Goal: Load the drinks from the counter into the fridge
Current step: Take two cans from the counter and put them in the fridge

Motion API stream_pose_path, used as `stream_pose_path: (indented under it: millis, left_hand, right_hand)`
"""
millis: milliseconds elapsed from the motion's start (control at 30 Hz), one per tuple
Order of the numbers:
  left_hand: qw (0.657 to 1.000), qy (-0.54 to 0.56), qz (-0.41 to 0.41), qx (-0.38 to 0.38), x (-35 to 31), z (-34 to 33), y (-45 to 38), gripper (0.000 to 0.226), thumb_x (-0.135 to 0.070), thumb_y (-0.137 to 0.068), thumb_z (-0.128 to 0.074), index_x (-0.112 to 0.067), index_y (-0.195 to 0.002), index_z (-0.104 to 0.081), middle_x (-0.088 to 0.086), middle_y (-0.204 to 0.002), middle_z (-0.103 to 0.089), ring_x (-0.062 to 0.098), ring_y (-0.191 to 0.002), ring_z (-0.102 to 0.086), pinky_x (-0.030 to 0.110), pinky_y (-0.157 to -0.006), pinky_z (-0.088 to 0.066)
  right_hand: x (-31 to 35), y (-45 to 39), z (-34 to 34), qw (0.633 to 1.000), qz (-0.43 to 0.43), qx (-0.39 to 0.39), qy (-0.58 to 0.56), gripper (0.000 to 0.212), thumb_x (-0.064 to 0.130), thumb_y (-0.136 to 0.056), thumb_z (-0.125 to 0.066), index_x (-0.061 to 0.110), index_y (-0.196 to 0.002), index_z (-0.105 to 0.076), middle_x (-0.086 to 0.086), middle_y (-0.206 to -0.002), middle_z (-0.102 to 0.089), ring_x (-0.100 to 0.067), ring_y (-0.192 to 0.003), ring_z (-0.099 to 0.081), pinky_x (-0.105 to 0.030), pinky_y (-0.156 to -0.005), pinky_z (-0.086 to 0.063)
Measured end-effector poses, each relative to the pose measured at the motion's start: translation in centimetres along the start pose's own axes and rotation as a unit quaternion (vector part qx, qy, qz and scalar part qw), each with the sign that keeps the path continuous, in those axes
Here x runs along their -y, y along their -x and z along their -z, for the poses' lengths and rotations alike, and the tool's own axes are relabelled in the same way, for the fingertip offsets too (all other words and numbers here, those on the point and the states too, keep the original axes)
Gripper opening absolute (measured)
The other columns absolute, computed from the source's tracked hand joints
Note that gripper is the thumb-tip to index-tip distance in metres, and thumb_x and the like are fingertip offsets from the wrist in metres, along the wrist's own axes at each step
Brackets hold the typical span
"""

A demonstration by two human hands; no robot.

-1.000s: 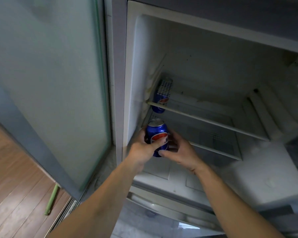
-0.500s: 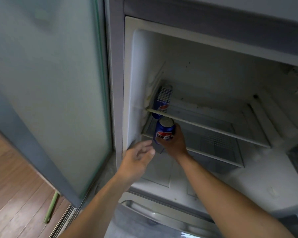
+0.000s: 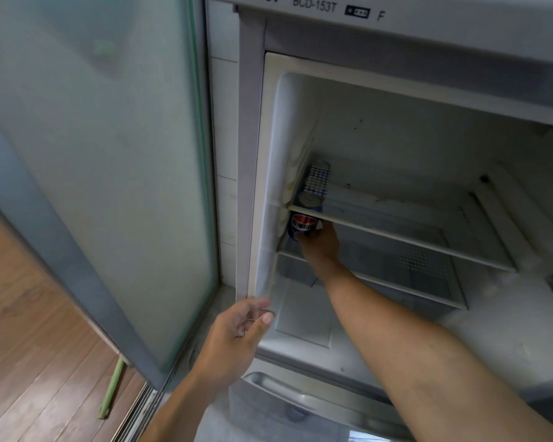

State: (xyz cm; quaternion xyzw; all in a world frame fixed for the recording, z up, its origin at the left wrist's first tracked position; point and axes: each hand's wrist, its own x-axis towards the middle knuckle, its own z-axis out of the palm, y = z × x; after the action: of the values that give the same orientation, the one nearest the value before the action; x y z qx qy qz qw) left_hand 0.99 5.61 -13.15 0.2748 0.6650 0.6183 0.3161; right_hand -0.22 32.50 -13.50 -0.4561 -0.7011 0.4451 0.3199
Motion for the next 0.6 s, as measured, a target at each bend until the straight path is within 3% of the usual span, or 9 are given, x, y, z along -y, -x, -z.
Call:
stream_pose_path:
  millis: [100, 200, 267, 400, 467, 600]
  left_hand:
    - [1.000, 0.015, 0.001, 0.001, 0.3, 0.3, 1.1, 0.037, -0.049, -0.079, -0.065, -0.031, -0.112, -0.068, 0.009, -0.103, -0.072, 0.030, -0.097, -0.066, 0.046, -0.086, -0.054]
    - [0.999, 0.038, 0.004, -0.007, 0.7, -0.2, 1.8, 0.030, -0.043, -0.080, -0.066, -0.028, -0.105, -0.070, 0.005, -0.098, -0.074, 0.021, -0.091, -0.069, 0.040, -0.082, -0.056]
    - [0.998, 0.060, 0.003, -0.036, 1.3, -1.1, 2.1, 0.013, -0.029, -0.089, -0.066, -0.025, -0.100, -0.071, 0.005, -0.090, -0.075, 0.014, -0.081, -0.069, 0.031, -0.070, -0.057]
    - [0.992, 0.083, -0.009, -0.095, 2.8, -3.2, 2.9, 0.011, -0.019, -0.097, -0.059, -0.019, -0.093, -0.069, -0.005, -0.077, -0.074, 0.003, -0.070, -0.066, 0.021, -0.060, -0.056]
    - [0.989, 0.083, -0.009, -0.123, 3.4, -4.4, 3.6, 0.016, -0.023, -0.099, -0.057, -0.019, -0.089, -0.069, -0.005, -0.075, -0.072, 0.004, -0.067, -0.064, 0.021, -0.056, -0.054]
    - [0.986, 0.093, 0.003, -0.141, 4.3, -6.6, 5.3, 0.016, -0.024, -0.097, -0.061, -0.020, -0.085, -0.069, 0.002, -0.073, -0.070, 0.014, -0.068, -0.062, 0.036, -0.061, -0.051]
  right_hand:
    - [0.0, 1.7, 0.7, 0.999, 0.001, -0.005, -0.034, 0.053, 0.011, -0.083, -0.072, 0.013, -0.133, -0.056, -0.009, -0.093, -0.070, -0.024, -0.091, -0.067, -0.031, -0.082, -0.050]
    - [-0.2, 4.4, 2.1, 1.000, 0.002, -0.024, -0.016, 0.036, 0.011, -0.090, -0.064, 0.013, -0.126, -0.059, -0.009, -0.095, -0.069, -0.026, -0.094, -0.066, -0.037, -0.087, -0.053]
    - [-1.0, 6.9, 3.6, 0.999, 0.004, -0.043, -0.008, 0.022, 0.012, -0.091, -0.062, 0.016, -0.112, -0.063, -0.010, -0.095, -0.070, -0.029, -0.091, -0.067, -0.037, -0.079, -0.053]
    - [-3.8, 12.7, 7.8, 0.999, 0.012, -0.034, -0.008, 0.026, 0.022, -0.093, -0.066, 0.023, -0.118, -0.063, 0.011, -0.089, -0.066, 0.000, -0.078, -0.062, -0.011, -0.068, -0.046]
    - [-5.3, 15.5, 10.0, 0.999, 0.008, -0.046, -0.006, 0.020, 0.024, -0.093, -0.066, 0.030, -0.112, -0.063, 0.013, -0.089, -0.066, 0.004, -0.078, -0.062, -0.007, -0.067, -0.046]
    - [-8.1, 20.8, 14.1, 0.995, -0.043, -0.083, -0.029, 0.018, 0.021, -0.092, -0.065, 0.035, -0.103, -0.063, 0.003, -0.088, -0.067, -0.016, -0.076, -0.065, -0.030, -0.069, -0.054]
